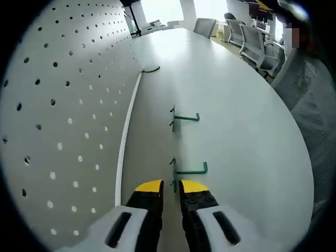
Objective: Insert the hook assembly into the mounting plate slot until the hook locks in place.
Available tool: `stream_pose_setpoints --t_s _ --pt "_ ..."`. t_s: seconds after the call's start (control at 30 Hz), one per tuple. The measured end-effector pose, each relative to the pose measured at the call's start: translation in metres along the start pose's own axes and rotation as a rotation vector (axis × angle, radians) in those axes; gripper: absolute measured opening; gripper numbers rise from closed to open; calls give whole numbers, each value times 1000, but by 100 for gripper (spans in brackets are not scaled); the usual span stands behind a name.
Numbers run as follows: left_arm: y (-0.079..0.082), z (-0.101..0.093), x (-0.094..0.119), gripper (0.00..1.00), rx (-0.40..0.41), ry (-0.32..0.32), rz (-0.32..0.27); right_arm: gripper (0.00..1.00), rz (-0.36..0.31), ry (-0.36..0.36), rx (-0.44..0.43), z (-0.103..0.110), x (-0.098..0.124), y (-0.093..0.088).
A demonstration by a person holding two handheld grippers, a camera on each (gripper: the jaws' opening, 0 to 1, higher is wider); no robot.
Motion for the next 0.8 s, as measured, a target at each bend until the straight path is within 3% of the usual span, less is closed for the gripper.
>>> stream_pose_setpoints --t_s 0.33,0.8 --pt "-1 -1 -3 5 7 -14 1 57 0 -5 -4 -1 0 0" --pt "1 1 1 4 11 -1 -12 56 0 -10 -3 -2 0 0"
Point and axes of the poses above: the point that each gripper's makers call its tool centre point, and the gripper's own axes: x roughly backward along the fingers, z roughly to its left, y roughly out of its top, the point moved 10 cm from there along x, roughly backward along the fingers, and after that the axes turned 13 degrees about y, right-handed, at the moved point
